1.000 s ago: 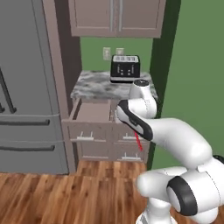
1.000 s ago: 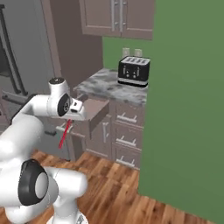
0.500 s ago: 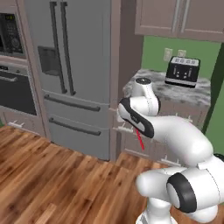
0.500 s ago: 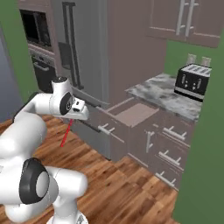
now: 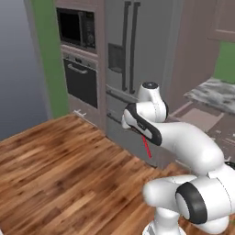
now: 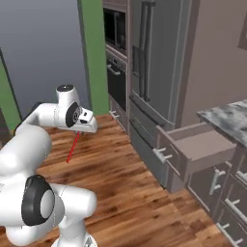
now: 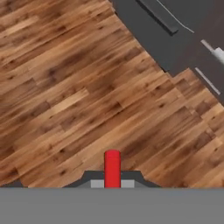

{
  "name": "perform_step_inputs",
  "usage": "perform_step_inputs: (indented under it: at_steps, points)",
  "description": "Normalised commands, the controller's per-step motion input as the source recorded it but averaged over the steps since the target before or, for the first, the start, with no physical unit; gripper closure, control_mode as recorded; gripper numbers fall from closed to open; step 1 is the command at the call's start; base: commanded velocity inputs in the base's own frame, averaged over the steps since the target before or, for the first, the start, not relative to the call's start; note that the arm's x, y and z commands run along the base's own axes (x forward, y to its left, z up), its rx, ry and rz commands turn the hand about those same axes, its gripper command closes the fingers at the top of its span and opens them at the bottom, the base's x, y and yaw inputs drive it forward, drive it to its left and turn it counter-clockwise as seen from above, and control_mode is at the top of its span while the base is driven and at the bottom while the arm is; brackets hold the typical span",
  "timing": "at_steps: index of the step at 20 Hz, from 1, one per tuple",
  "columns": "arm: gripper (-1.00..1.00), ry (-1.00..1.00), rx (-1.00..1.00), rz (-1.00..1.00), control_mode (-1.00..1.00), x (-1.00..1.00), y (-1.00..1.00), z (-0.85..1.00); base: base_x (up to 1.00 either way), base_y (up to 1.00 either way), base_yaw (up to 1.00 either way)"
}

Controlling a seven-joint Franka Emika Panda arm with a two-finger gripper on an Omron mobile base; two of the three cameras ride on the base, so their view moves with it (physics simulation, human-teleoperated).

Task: Take a straw from the drawer in front and place it inside the glass cup on the dining counter.

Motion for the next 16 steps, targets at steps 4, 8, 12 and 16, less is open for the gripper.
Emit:
perform_step_inputs:
  at_steps: [4,8,12,16]
  points:
    - [1.00,0.00,0.00,0.00,1.00,0.00,0.00,0.00,0.00,0.00,0.58]
    - [1.00,0.00,0.00,0.00,1.00,0.00,0.00,0.00,0.00,0.00,0.57]
    - [1.00,0.00,0.00,0.00,1.00,0.00,0.00,0.00,0.00,0.00,0.57]
    - [1.00,0.00,0.00,0.00,1.00,0.00,0.00,0.00,0.00,0.00,0.56]
